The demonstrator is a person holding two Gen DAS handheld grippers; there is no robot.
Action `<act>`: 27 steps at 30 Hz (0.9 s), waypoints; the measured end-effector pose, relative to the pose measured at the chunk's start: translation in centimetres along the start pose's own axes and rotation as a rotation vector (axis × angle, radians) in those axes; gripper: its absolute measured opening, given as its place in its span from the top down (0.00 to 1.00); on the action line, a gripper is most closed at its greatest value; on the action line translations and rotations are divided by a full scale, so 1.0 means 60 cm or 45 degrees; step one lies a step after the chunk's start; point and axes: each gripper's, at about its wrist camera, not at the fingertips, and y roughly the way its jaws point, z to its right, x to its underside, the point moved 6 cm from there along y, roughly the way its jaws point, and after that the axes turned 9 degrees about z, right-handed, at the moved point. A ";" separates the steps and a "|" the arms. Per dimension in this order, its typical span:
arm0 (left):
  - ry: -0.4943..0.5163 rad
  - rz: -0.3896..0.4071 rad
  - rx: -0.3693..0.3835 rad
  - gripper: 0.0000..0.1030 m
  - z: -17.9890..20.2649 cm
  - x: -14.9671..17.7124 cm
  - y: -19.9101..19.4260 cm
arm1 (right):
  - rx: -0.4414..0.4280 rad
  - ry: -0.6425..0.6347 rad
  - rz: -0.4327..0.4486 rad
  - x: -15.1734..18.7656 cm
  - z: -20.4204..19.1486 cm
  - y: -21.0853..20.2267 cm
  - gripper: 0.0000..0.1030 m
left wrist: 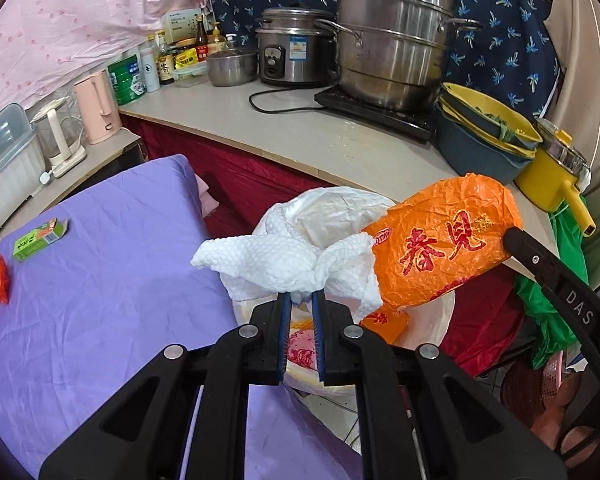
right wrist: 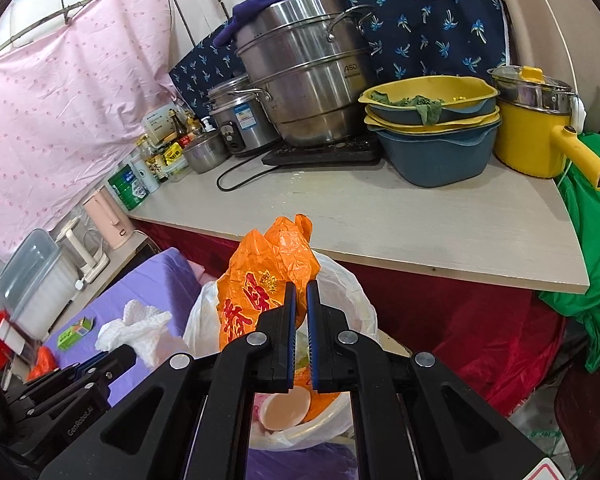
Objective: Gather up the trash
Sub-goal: 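Carry the tissue and orange printed bag over the bin, then open both tools to drop the tissue and orange bag into the bin, then move both open tools back over the red bag and green carton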
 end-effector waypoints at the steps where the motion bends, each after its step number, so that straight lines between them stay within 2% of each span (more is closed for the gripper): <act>1: 0.000 -0.008 0.001 0.90 0.003 0.003 0.006 | 0.004 -0.005 -0.002 0.002 0.001 0.002 0.94; 13: -0.004 -0.059 -0.014 0.87 0.003 0.016 0.043 | 0.009 0.007 -0.043 0.015 0.002 0.029 0.92; 15: -0.004 -0.055 -0.019 0.79 0.001 0.014 0.044 | 0.012 0.019 -0.037 0.015 0.001 0.030 0.87; 17: -0.006 -0.036 -0.025 0.61 -0.002 0.010 0.041 | 0.003 0.022 -0.033 0.014 -0.002 0.030 0.85; 20: -0.004 -0.006 -0.043 0.47 -0.007 0.002 0.035 | -0.012 0.024 -0.022 0.009 -0.009 0.028 0.78; 27: -0.011 0.008 -0.056 0.46 -0.016 -0.005 0.028 | -0.032 0.017 0.004 -0.001 -0.024 0.018 0.65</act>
